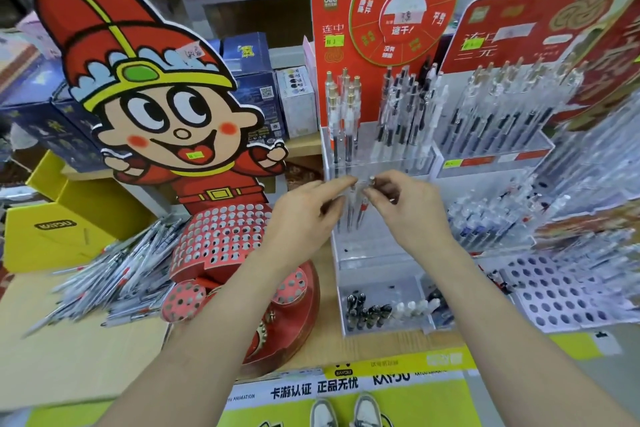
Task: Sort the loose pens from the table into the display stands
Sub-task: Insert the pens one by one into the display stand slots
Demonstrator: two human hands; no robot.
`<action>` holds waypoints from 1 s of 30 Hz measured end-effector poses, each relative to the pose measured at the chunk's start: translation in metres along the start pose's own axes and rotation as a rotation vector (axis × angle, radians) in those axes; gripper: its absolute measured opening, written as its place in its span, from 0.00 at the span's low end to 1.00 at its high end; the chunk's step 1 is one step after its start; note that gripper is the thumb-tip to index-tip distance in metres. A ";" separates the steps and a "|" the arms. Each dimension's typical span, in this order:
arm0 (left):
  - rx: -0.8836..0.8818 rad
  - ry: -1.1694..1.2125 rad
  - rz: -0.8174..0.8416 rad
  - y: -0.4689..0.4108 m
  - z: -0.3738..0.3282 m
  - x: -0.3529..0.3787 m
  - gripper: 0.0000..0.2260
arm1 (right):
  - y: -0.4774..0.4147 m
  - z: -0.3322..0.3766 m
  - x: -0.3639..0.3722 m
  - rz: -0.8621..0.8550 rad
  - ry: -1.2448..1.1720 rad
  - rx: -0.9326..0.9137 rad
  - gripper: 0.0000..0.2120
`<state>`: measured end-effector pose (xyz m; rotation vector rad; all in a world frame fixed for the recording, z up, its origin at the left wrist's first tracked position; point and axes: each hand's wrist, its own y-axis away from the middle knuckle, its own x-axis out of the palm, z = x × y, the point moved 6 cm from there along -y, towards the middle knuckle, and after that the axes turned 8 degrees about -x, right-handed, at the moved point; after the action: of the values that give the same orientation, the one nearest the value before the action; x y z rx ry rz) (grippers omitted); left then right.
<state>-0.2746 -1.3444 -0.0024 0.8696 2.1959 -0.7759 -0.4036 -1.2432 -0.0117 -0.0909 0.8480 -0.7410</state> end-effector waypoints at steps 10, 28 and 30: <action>-0.031 0.010 -0.016 0.010 -0.020 0.007 0.19 | -0.002 -0.009 0.005 0.049 0.023 -0.067 0.10; -0.239 0.313 0.038 0.004 -0.012 -0.007 0.18 | -0.001 0.004 -0.029 0.177 0.129 0.042 0.08; -0.214 0.333 0.005 0.009 -0.008 -0.020 0.18 | 0.006 0.014 -0.041 0.111 0.037 0.061 0.07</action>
<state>-0.2592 -1.3401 0.0147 0.9478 2.5087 -0.4034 -0.4081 -1.2159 0.0219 0.0236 0.8580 -0.6655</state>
